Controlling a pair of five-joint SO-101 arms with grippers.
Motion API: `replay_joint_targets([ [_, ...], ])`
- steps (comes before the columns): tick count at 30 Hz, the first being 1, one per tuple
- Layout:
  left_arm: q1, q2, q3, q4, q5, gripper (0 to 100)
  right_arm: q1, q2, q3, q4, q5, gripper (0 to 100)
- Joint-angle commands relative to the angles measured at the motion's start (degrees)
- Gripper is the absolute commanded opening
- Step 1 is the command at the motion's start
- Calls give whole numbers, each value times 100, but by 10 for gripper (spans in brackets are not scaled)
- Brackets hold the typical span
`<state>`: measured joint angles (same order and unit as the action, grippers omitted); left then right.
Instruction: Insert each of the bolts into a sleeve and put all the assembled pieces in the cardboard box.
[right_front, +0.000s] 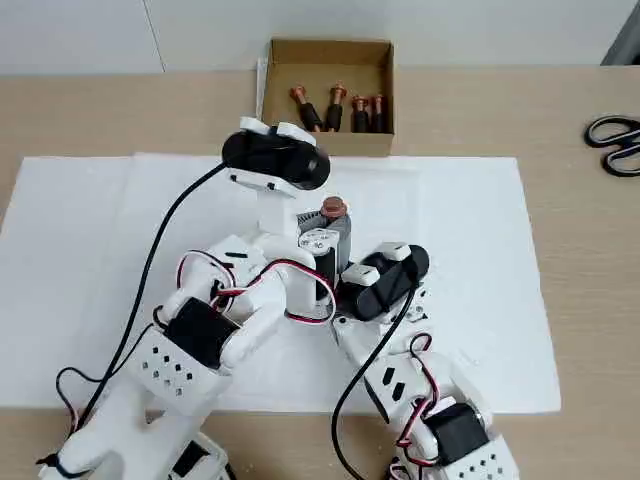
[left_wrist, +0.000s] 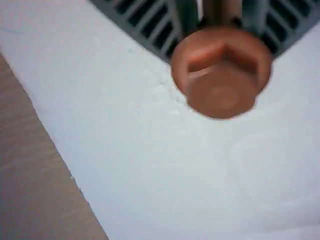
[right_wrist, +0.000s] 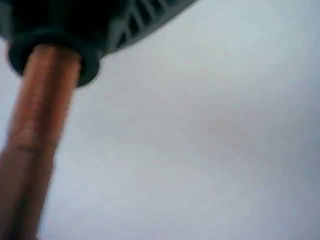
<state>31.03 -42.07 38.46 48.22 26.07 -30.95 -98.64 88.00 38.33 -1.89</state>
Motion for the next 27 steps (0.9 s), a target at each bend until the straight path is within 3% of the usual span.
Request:
replay_joint_targets([
  [1, -97, -123, 4, -105, -79, 6, -4, -101, -62, -154, 26, 4],
  [12, 123, -88, 13, 932, -79, 6, -4, -101, -62, -154, 26, 4],
  [27, 281, -123, 532, 905, -325, 8, -4, -101, -62, -154, 26, 4],
])
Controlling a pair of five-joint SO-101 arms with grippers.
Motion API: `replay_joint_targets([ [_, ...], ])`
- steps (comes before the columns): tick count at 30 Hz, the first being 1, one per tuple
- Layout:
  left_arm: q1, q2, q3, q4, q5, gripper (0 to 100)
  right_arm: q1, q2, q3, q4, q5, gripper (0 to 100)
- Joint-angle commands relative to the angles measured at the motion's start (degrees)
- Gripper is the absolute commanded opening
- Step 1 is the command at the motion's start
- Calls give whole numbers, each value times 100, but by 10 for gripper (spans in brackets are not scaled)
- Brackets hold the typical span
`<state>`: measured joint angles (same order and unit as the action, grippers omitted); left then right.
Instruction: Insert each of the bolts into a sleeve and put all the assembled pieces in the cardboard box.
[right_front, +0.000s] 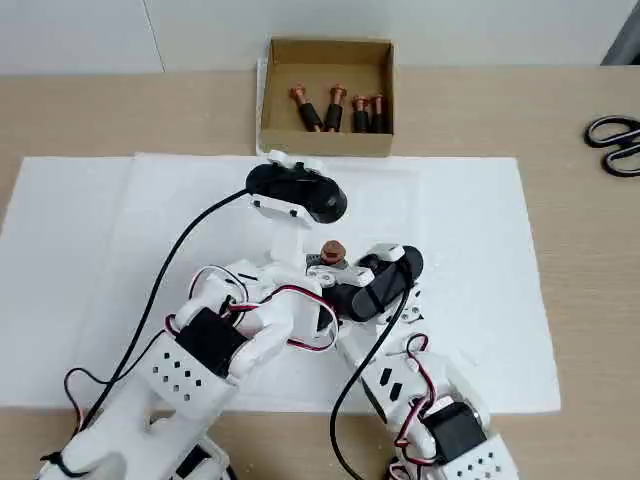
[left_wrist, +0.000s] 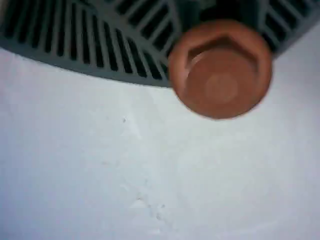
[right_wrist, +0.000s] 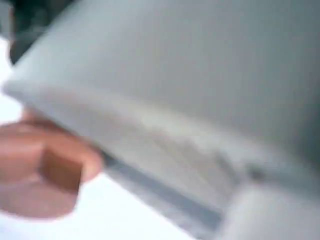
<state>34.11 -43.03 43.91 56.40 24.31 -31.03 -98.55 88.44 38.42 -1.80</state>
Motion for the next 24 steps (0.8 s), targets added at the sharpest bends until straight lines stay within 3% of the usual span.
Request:
replay_joint_targets([
  [1, -35, -35, -48, 88, -149, 11, 4, -110, -105, -163, 18, 4],
  [8, -53, -35, -646, 721, 79, 204, 4, -110, -105, -163, 26, 4],
  [14, -369, -35, -1323, 1222, 158, 241, 4, -110, -97, -163, 26, 4],
  [19, -1336, -35, -2035, 2013, 158, 241, 13, -110, -44, -163, 35, 4],
  [24, -3024, -35, -2193, 2611, 105, 241, 40, -110, 132, -418, 44, 4],
])
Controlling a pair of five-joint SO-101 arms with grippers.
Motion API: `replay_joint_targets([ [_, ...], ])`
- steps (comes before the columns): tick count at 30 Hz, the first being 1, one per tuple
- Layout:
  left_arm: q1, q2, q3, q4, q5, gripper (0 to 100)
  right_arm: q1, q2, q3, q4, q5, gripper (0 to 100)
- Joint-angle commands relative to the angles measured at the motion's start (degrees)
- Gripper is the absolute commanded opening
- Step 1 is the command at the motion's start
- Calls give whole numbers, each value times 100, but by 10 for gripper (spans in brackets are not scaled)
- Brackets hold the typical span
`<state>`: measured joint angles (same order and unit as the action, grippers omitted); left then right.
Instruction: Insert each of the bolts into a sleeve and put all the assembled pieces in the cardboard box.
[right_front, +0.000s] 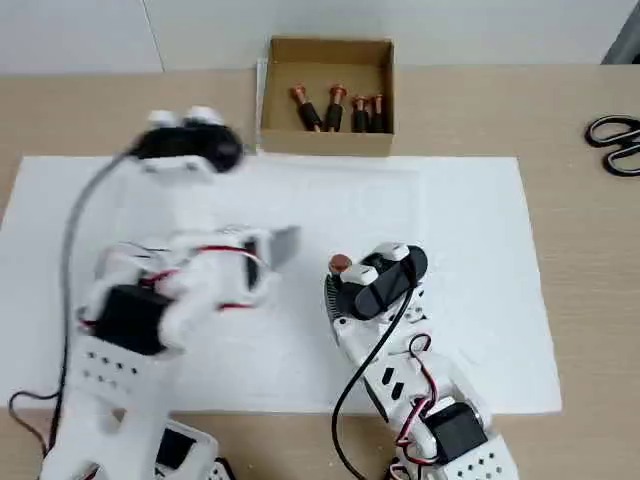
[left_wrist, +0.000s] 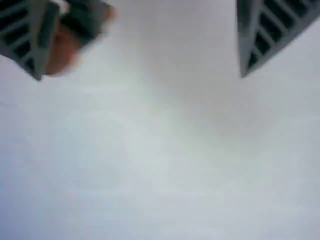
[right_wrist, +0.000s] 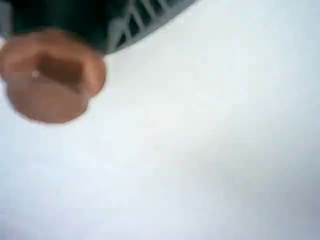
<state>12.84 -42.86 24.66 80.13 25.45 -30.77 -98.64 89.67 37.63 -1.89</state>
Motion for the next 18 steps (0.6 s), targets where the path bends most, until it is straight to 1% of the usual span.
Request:
replay_joint_targets([
  [1, -1240, -44, -268, 299, -158, 241, 13, -101, 62, -488, 62, 4],
  [2, -1512, -35, -259, 334, -457, 241, 22, -101, 105, -611, 62, 4],
  [4, -1943, -35, -259, 404, -1275, 240, 75, -57, 70, -699, 70, 4],
  [5, -2048, -44, -259, 413, -1565, 240, 145, -48, -26, -629, 79, 4],
  [6, -2084, -44, -259, 448, -1688, 240, 233, -31, -167, -479, 105, 4],
  [9, -2066, -44, -259, 598, -1679, 240, 505, 286, -844, 154, 413, 4],
  [11, -2057, -44, -259, 580, -1679, 240, 725, 743, -1424, 435, 440, 4],
  [14, -2057, -44, -259, 571, -1679, 240, 1051, 1692, -2365, 435, 589, 4],
  [18, -2057, -44, -259, 571, -1679, 240, 1165, 3354, -3921, 356, 686, 4],
])
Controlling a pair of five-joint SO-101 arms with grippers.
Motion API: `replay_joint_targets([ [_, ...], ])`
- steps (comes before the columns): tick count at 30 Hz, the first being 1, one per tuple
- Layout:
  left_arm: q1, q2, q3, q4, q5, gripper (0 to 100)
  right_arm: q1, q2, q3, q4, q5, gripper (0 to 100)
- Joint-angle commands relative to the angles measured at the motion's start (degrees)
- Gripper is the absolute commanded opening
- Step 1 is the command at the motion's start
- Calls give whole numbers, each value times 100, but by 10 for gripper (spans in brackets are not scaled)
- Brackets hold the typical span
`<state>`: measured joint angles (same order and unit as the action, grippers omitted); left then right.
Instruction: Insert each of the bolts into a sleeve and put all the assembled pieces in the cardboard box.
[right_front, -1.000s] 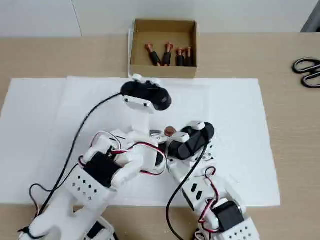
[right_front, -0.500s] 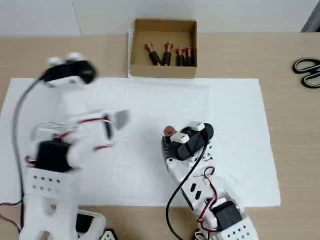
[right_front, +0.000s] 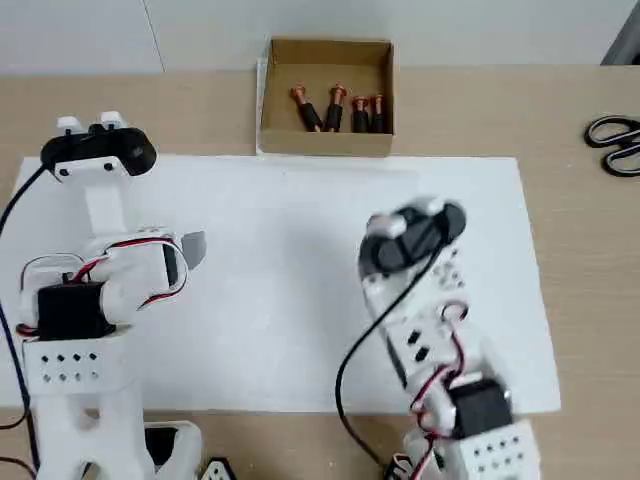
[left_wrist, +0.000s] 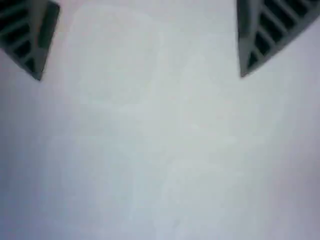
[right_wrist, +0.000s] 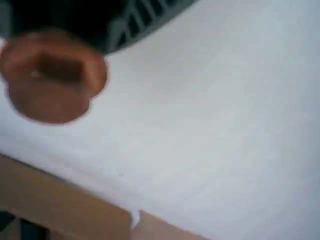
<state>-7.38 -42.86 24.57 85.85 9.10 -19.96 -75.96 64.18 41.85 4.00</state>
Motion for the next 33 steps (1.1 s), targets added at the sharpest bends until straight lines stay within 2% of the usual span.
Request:
replay_joint_targets([
  [1, -35, -26, -251, 0, -44, 240, 92, 1516, -1732, -163, 97, 4],
  [6, -35, -44, -180, -9, -44, 240, 365, 3785, -3288, -1270, 62, 4],
  [14, -35, -44, -154, -9, -44, 240, 611, 7160, -4958, -4004, 79, 4],
  [19, -35, -44, -145, -9, -53, 240, 611, 9007, -5987, -5068, 70, 4],
  [25, -35, -44, -4, -9, -70, 240, 611, 10642, -7209, -5393, 70, 4],
  [33, -44, -18, -4, -9, -70, 240, 611, 11855, -8097, -5367, 88, 9],
])
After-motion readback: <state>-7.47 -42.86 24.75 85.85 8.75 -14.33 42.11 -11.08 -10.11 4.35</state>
